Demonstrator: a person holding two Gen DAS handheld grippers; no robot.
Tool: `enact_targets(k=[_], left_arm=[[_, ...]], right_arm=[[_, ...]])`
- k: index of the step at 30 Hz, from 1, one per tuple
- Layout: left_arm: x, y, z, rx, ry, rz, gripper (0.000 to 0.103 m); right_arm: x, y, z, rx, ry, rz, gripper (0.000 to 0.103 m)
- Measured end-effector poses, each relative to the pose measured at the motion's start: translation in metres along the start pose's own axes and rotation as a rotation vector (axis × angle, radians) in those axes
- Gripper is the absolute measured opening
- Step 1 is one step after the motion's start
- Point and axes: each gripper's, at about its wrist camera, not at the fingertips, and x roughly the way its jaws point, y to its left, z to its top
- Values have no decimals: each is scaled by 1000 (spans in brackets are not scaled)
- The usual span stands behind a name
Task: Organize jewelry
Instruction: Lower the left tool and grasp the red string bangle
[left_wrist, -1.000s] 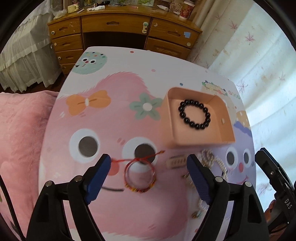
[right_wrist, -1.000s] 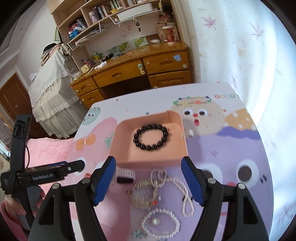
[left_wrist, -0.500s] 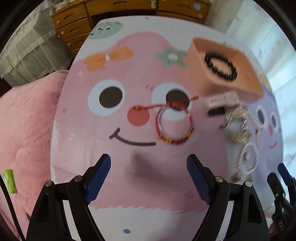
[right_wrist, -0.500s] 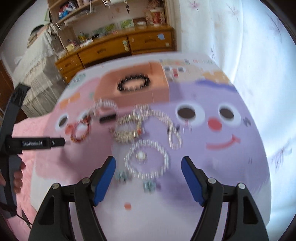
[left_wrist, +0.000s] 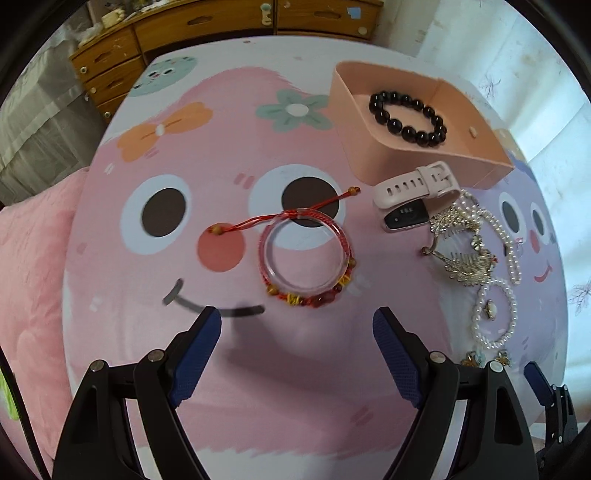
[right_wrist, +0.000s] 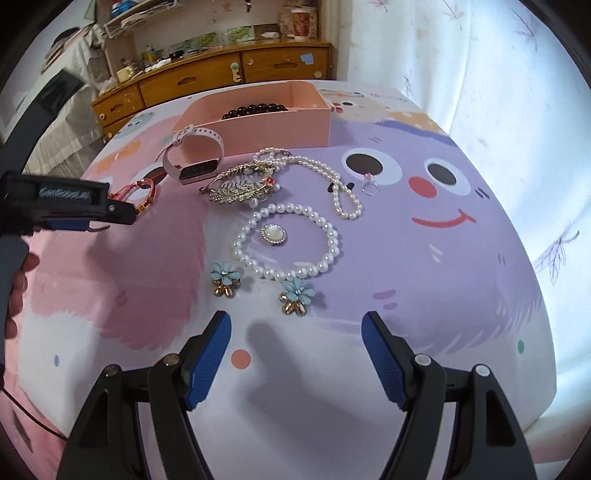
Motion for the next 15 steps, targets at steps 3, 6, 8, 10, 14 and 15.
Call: enact_targets(k=[3,6,8,10,14,15], left_arm=[[12,1,9,-15,12,4,83],[16,2,16,-37,-11,-6,83],[16,2,19,-44,-28,-18,83],[18,3,23,-45,-43,-11,83],[23,7,32,-57,-47,10,83],[25,5,36,-59,-45,14,83]], right_arm=[[2,2,3,-17,-13,-6,72],[5,1,6,-37,-10,-1,65],[6,1,6,-42,-5,4,59],[10,-1,8,-43,8,16,51],[15,-3,13,-67,23,37,41],[16,-3,14,-82,29,47,38]])
